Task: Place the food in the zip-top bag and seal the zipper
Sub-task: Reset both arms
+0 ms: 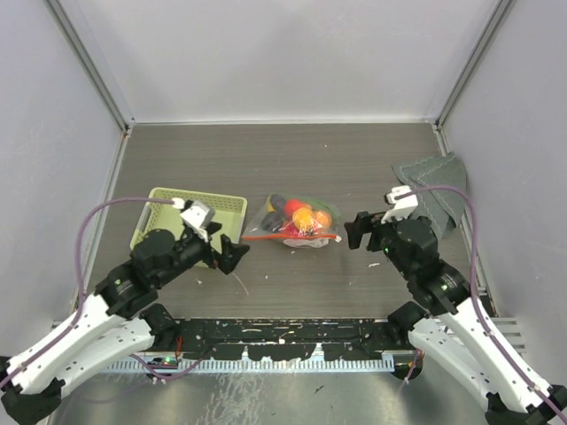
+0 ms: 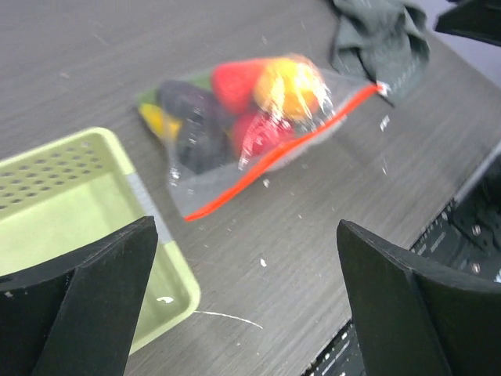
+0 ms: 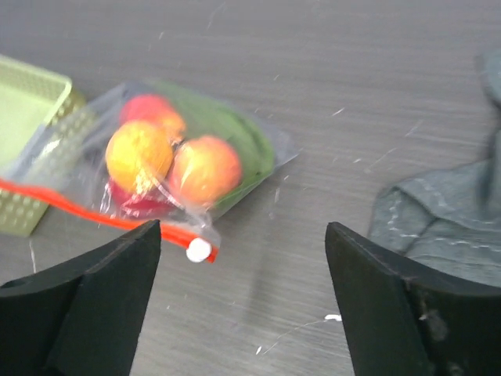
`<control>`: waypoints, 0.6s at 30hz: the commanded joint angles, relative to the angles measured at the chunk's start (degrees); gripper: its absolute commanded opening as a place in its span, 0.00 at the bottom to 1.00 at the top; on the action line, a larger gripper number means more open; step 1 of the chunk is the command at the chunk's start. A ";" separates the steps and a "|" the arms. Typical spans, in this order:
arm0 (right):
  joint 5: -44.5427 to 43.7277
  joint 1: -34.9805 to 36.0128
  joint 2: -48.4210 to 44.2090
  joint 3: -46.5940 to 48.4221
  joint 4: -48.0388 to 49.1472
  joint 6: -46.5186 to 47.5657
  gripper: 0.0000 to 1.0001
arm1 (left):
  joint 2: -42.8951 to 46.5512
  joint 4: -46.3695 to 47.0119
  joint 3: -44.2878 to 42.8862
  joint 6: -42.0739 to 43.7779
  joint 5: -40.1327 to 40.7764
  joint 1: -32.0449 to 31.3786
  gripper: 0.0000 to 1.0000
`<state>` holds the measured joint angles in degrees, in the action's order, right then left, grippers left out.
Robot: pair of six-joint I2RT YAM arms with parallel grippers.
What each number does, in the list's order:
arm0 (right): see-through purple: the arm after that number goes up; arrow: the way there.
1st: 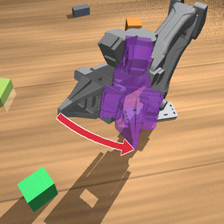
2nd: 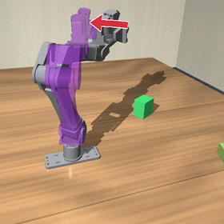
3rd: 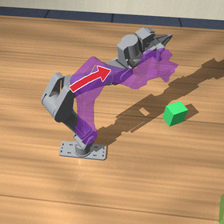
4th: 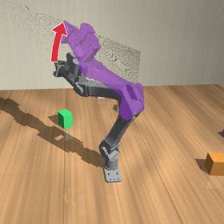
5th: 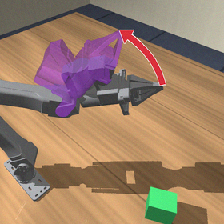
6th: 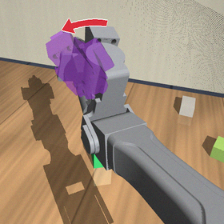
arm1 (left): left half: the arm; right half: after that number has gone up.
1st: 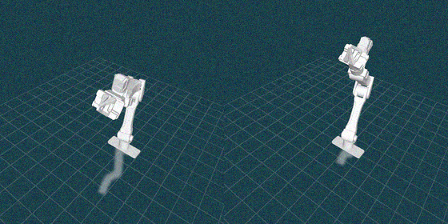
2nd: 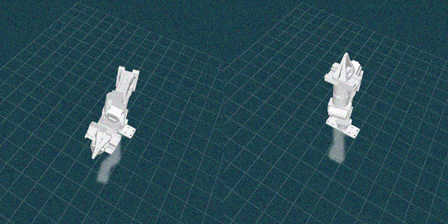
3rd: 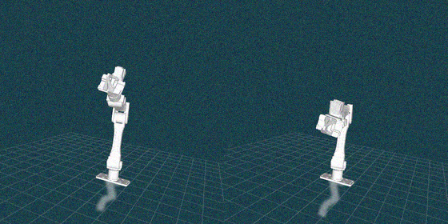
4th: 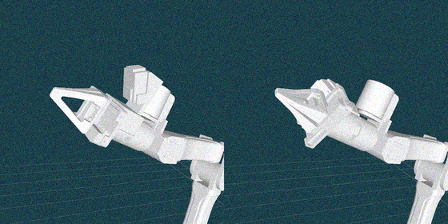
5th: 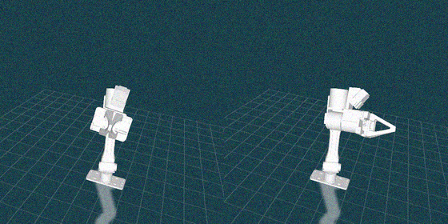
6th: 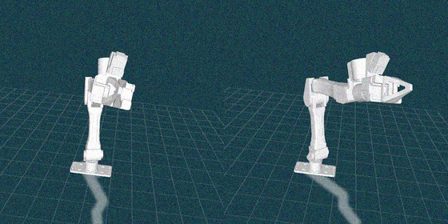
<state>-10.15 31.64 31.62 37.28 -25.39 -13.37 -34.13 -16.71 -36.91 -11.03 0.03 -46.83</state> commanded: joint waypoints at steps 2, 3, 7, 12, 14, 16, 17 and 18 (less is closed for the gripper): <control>-15.80 0.00 -6.61 4.87 -0.62 0.70 0.99 | 9.08 -8.50 -6.21 -2.10 14.99 -0.14 0.98; -17.86 0.01 -7.65 5.10 -0.92 0.58 1.00 | 10.67 -9.34 -6.72 -1.89 17.07 -0.11 0.98; -25.46 0.00 -10.23 6.99 -2.81 1.00 1.00 | 16.05 -12.61 -9.65 -1.58 24.83 -0.15 0.98; -32.02 0.00 -11.93 10.71 -5.29 3.71 1.00 | 21.48 -17.27 -14.72 -0.22 32.71 -0.11 0.98; -33.89 0.00 -13.58 10.05 -4.23 4.39 1.00 | 23.66 -18.22 -15.73 0.83 35.79 -0.12 0.98; -34.67 0.00 -15.22 8.29 -2.67 4.61 1.00 | 26.06 -17.92 -15.10 1.57 39.04 -0.18 0.98; -34.89 -0.02 -16.09 7.32 -1.94 4.54 1.00 | 27.46 -16.97 -14.08 1.79 40.30 -0.16 0.98; -34.95 0.00 -16.81 6.40 -1.40 4.51 1.00 | 28.72 -16.10 -12.54 2.01 40.88 -0.13 0.98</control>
<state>-40.56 31.64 17.32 45.41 -30.28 -10.15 -8.95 -33.23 -50.94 -11.05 32.82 -46.83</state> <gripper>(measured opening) 0.995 0.980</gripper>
